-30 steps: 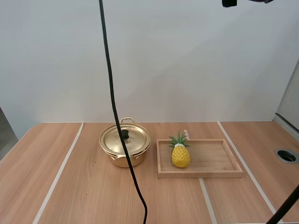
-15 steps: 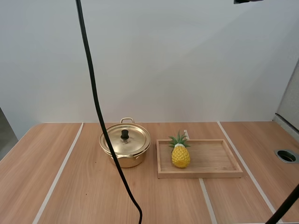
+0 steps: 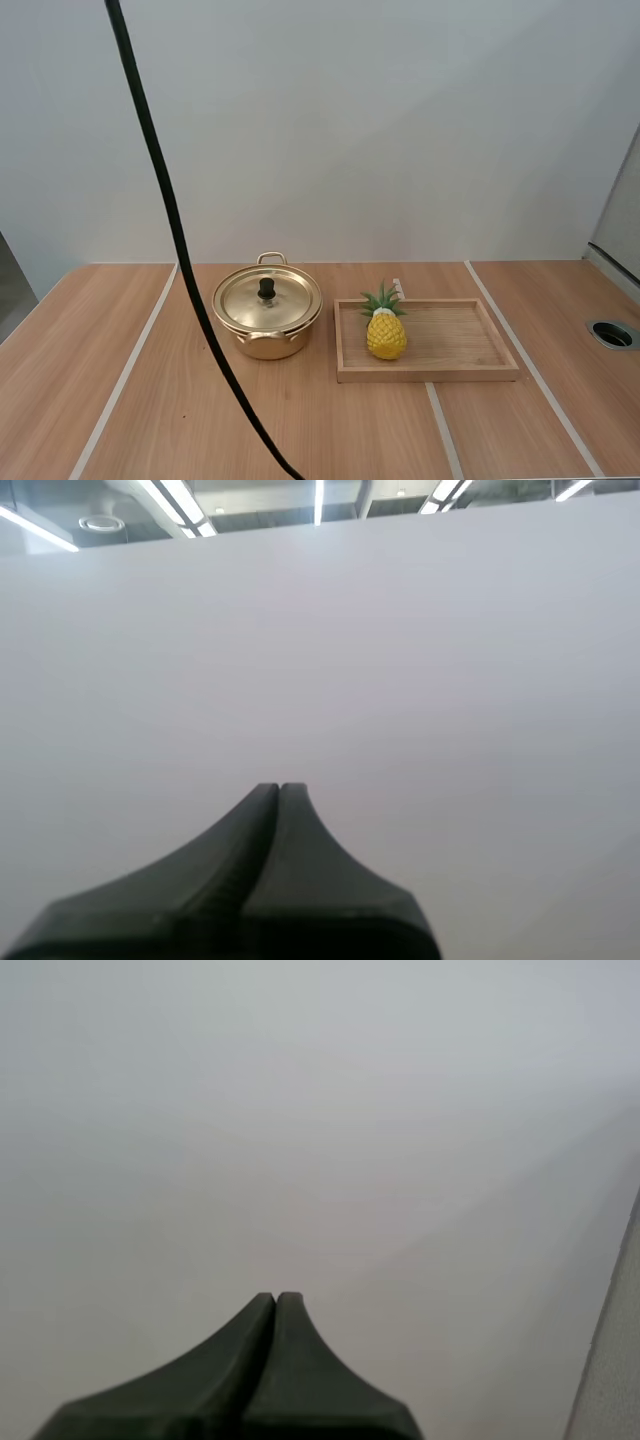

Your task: Open the pot, put the grape inside, and close it

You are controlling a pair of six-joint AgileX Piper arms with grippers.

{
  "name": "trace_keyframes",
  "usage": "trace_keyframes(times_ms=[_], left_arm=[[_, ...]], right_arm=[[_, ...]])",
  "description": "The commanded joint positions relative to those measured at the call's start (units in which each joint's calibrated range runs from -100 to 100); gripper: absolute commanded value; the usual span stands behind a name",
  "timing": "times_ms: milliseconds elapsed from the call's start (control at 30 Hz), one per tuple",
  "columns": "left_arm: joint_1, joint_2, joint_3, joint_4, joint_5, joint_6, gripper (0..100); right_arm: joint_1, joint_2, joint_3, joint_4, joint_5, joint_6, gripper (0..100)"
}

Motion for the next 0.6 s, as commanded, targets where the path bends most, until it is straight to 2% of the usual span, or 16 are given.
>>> trace_keyframes(times_ms=[0,267,567], left_arm=[[-0.15,-4.86,7.79,1.05,-10.63,-0.59,0],[-0.15,-15.76,22.92,1.05,-20.10,-0.59,0],[-0.15,-25.25,32.20,3.16,-24.74,-0.59,0]], right_arm=[[-0.19,-4.01,4.30,1.69,-3.31,0.23,0],[-0.19,-12.26,15.76,1.31,-9.03,0.23,0],[-0.19,-26.46,28.87,1.43,-16.10,0.23,0]])
